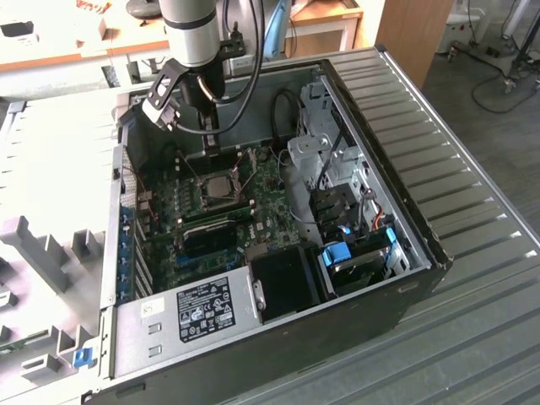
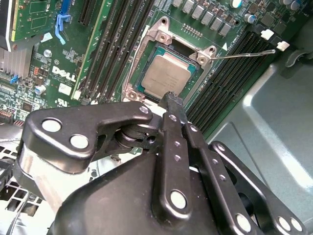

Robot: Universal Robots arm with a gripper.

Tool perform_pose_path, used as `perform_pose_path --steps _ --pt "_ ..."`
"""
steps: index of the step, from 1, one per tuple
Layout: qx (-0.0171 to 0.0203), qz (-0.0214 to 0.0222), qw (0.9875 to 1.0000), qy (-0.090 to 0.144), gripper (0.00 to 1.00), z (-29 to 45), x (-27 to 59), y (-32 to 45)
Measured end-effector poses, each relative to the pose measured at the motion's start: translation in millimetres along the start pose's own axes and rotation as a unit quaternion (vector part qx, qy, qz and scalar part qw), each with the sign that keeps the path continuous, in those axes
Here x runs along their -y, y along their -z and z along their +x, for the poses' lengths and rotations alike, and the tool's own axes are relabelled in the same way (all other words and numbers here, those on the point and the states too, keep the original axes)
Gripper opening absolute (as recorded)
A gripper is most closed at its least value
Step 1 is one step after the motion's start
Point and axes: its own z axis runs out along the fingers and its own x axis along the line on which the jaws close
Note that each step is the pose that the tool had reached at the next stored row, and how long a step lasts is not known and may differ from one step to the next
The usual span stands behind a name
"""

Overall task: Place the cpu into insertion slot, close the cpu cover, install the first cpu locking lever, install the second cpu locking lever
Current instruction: 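Close the cpu cover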

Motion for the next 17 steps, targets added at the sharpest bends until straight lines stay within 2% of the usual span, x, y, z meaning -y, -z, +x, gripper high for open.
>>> perform_pose_path --steps 17 --pt "0.0000 0.0000 1.0000 0.000 0.11 0.0 -0.4 8.3"
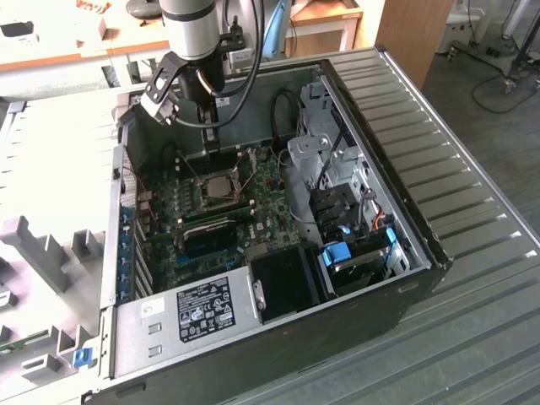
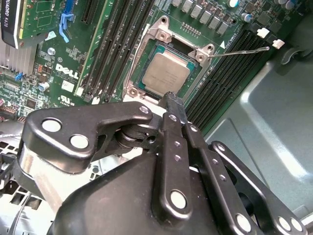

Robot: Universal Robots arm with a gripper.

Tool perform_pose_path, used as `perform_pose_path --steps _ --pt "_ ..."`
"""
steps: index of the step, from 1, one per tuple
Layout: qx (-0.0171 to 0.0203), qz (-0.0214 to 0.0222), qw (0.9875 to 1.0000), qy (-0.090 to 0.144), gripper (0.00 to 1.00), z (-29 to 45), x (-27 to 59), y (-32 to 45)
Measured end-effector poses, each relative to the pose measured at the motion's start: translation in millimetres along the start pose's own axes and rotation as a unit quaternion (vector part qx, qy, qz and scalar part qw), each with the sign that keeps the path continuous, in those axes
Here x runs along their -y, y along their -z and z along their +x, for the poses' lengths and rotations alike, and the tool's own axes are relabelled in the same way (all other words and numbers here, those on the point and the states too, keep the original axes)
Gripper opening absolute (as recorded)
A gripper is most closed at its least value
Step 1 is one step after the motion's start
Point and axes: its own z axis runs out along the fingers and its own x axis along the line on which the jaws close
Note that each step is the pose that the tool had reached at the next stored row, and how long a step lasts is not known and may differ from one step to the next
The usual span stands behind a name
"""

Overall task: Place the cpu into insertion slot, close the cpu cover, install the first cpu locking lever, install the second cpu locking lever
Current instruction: 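Close the cpu cover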

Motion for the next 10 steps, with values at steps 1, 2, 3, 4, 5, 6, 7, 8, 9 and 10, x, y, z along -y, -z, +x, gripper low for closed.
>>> perform_pose_path --steps 1,2,3,4,5,6,7,8,9,10 --pt "0.0000 0.0000 1.0000 0.000 0.11 0.0 0.0 0.0" --pt "0.0001 0.0000 1.0000 0.000 0.11 0.0 0.0 0.2" --pt "0.0002 0.0001 1.0000 0.000 0.11 0.0 0.0 0.7" --pt "0.0003 0.0001 1.0000 0.000 0.11 0.0 0.0 1.1" --pt "0.0001 0.0001 1.0000 0.000 0.11 0.0 -0.1 1.5" --pt "0.0000 0.0000 1.0000 0.000 0.11 0.0 -0.1 1.7" --pt "-0.0001 -0.0001 1.0000 0.000 0.11 0.0 -0.1 1.8" --pt "0.0000 0.0000 1.0000 0.000 0.11 0.0 -0.1 2.1" --pt "0.0001 0.0000 1.0000 0.000 0.11 0.0 -0.1 2.5" --pt "0.0000 0.0000 1.0000 0.000 0.11 0.0 -0.1 2.6"
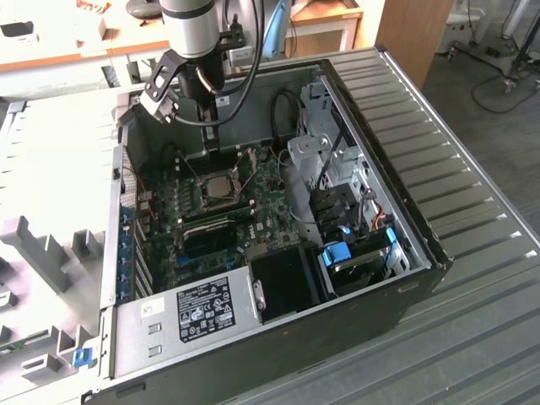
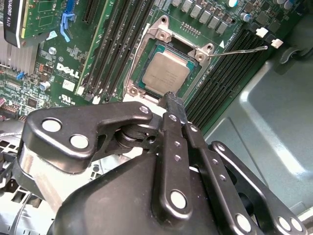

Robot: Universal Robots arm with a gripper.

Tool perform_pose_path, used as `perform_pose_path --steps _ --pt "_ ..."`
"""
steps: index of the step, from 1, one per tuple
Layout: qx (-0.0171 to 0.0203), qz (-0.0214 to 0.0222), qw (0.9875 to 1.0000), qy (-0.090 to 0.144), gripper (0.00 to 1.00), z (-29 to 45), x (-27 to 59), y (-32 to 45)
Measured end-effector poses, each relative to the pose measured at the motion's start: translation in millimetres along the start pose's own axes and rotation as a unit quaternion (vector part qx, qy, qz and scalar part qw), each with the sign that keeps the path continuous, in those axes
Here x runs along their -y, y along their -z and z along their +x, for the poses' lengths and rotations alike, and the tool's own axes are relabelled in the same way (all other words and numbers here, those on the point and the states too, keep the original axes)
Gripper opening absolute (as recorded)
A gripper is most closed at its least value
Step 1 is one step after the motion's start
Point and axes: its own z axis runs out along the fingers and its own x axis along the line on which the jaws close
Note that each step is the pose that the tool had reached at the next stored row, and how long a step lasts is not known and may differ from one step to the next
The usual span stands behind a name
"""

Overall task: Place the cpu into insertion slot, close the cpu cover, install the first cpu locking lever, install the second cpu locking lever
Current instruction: 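Close the cpu cover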

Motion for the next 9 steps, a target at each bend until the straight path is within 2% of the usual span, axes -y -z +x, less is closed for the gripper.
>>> perform_pose_path --steps 9 --pt "-0.0001 0.0001 1.0000 0.000 0.11 0.0 -0.5 1.3"
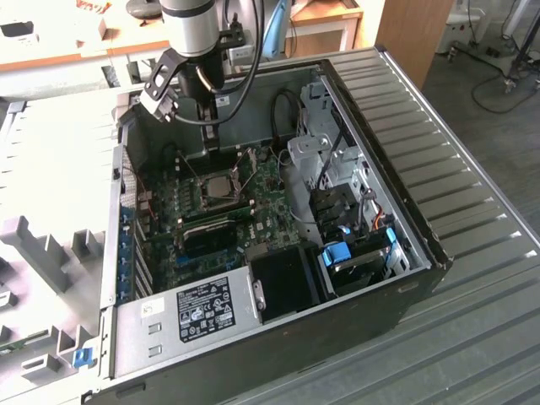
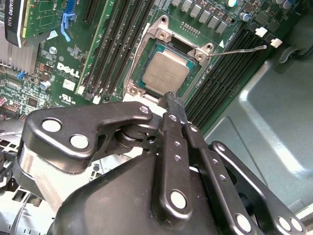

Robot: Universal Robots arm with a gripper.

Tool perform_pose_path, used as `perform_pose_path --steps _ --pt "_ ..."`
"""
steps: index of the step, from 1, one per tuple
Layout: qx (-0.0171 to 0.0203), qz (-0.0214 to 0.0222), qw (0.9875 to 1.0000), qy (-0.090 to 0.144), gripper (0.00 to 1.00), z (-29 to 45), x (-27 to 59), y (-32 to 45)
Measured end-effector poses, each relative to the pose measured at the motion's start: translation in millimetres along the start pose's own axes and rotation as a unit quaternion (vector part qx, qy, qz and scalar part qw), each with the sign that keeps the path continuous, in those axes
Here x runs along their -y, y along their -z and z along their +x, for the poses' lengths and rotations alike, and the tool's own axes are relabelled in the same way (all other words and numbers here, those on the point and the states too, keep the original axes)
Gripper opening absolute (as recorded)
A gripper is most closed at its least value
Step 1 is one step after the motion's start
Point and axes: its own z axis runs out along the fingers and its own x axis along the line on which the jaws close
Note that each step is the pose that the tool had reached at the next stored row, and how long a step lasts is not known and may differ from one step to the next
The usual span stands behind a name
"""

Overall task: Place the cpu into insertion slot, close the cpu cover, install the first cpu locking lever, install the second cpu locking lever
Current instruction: 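Close the cpu cover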

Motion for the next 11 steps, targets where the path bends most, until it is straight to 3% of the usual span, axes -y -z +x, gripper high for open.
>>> perform_pose_path --steps 11 --pt "0.0001 0.0015 1.0000 0.000 0.11 0.6 -14.8 -0.8"
